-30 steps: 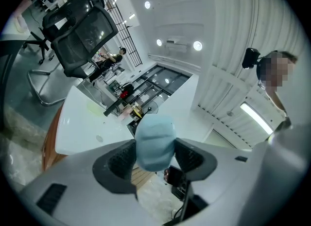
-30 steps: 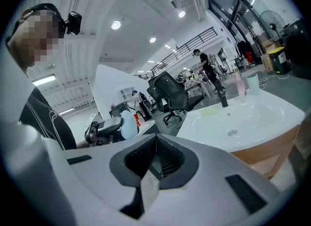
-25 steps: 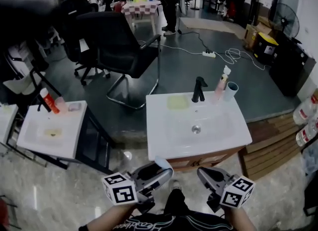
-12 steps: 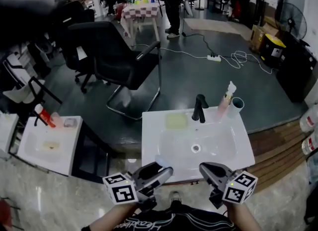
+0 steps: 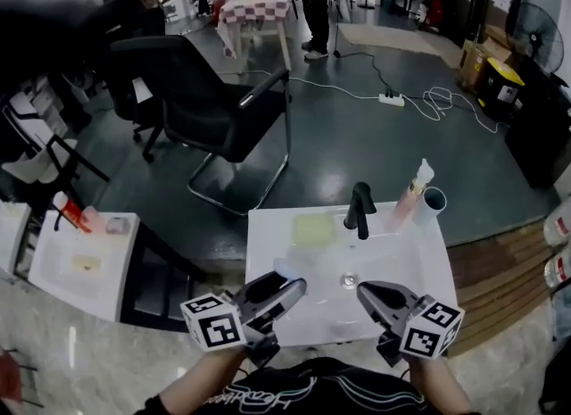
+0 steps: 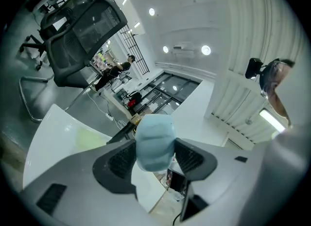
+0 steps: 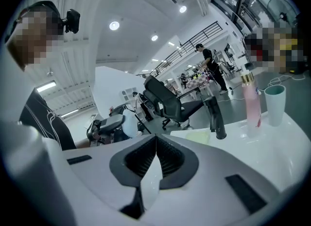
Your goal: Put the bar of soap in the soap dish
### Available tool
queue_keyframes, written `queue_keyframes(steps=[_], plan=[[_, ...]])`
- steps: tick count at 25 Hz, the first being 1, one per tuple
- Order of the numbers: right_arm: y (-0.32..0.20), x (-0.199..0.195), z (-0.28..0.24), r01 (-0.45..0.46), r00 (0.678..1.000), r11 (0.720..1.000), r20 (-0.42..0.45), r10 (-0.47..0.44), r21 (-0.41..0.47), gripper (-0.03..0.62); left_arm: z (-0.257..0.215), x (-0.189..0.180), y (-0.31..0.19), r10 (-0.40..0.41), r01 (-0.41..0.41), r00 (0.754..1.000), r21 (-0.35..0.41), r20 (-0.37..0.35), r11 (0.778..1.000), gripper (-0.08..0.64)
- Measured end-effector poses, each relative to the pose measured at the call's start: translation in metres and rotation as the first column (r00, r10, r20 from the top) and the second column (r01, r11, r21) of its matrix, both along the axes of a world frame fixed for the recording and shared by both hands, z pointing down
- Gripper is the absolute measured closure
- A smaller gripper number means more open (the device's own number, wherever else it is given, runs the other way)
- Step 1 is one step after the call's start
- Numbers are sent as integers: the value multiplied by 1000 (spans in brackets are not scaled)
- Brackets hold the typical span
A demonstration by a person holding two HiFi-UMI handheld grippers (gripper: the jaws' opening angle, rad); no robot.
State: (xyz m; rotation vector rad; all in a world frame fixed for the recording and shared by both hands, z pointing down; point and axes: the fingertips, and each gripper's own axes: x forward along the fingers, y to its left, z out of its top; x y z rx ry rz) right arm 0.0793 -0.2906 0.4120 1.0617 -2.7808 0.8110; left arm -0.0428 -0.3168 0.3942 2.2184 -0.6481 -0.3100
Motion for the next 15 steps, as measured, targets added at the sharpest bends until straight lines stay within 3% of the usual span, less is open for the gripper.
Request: queue_keyframes(steps=[7, 15], plan=[[-31, 18, 0, 0, 1000, 1000, -12, 0, 17, 565, 11, 10, -45, -31, 29, 998, 25, 58, 999, 295], [-47, 37, 12, -2, 1000, 1000, -31, 2, 14, 565, 32, 24, -85, -78, 49, 973, 138, 218, 989, 295]])
